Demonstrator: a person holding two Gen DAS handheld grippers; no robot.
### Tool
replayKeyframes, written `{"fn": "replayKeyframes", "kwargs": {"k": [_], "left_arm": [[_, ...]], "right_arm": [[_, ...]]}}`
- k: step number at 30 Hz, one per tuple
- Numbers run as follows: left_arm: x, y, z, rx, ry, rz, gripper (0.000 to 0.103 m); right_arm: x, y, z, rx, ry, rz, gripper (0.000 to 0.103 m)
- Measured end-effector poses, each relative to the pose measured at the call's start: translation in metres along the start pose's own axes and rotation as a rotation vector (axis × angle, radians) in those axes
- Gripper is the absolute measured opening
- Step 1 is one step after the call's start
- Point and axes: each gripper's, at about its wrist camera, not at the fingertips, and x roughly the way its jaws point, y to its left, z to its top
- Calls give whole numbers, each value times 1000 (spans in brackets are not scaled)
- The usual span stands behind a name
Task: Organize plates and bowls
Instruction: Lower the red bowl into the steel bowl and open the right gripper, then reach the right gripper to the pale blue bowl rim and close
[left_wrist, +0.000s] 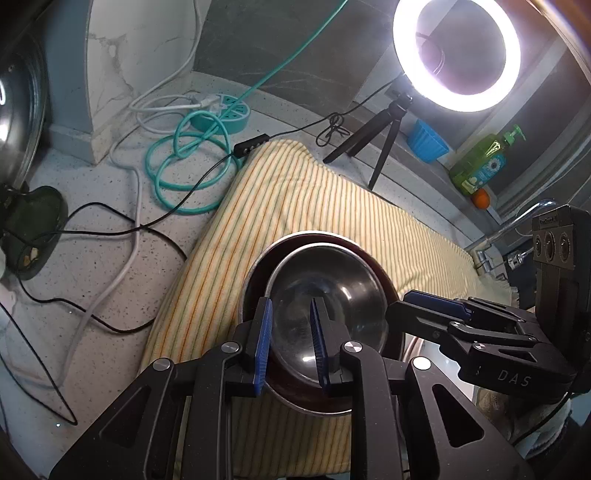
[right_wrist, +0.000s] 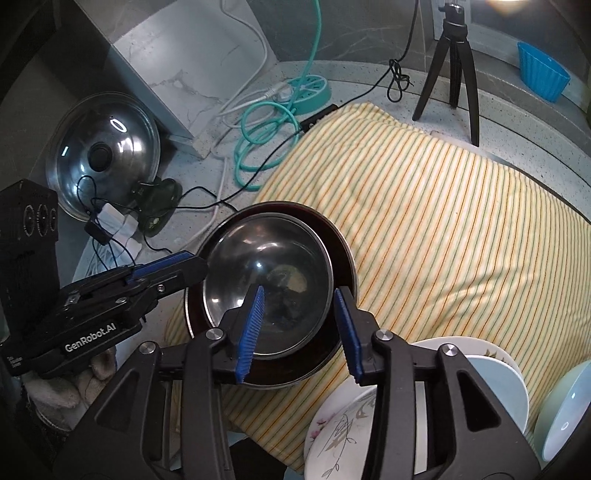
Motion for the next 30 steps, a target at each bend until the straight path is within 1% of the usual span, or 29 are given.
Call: {"fn": "replayKeyframes", "kwargs": {"k": [3, 5, 7, 11, 15, 16, 22, 30], "left_arm": [[-5, -5, 2, 5, -14, -7, 20], [-9, -10, 3, 14, -25, -16, 30], [-11, -19, 2, 31, -35, -19, 34], [-11, -42, 0, 81, -45, -34, 34], [-5, -68, -2, 122, -35, -79, 34], [-3, -74, -3, 135, -30, -89, 34], [15, -118, -12, 226, 21, -142, 34], [43, -175, -28, 322, 102, -202, 34]], "right_arm": [[-12, -4, -2, 15, -19, 8, 42], [-23, -7, -6, 15, -39, -4, 45], [-35, -11, -10, 12, -64, -27, 53], [-66, -28, -24, 27, -117, -68, 58], [-97, -58, -42, 97, -160, -109, 71], [-106, -68, -47, 121, -171, -124, 73], [-145, -124, -78, 238, -205, -218, 76], [-179, -199, -123, 419, -238, -333, 76]]}}
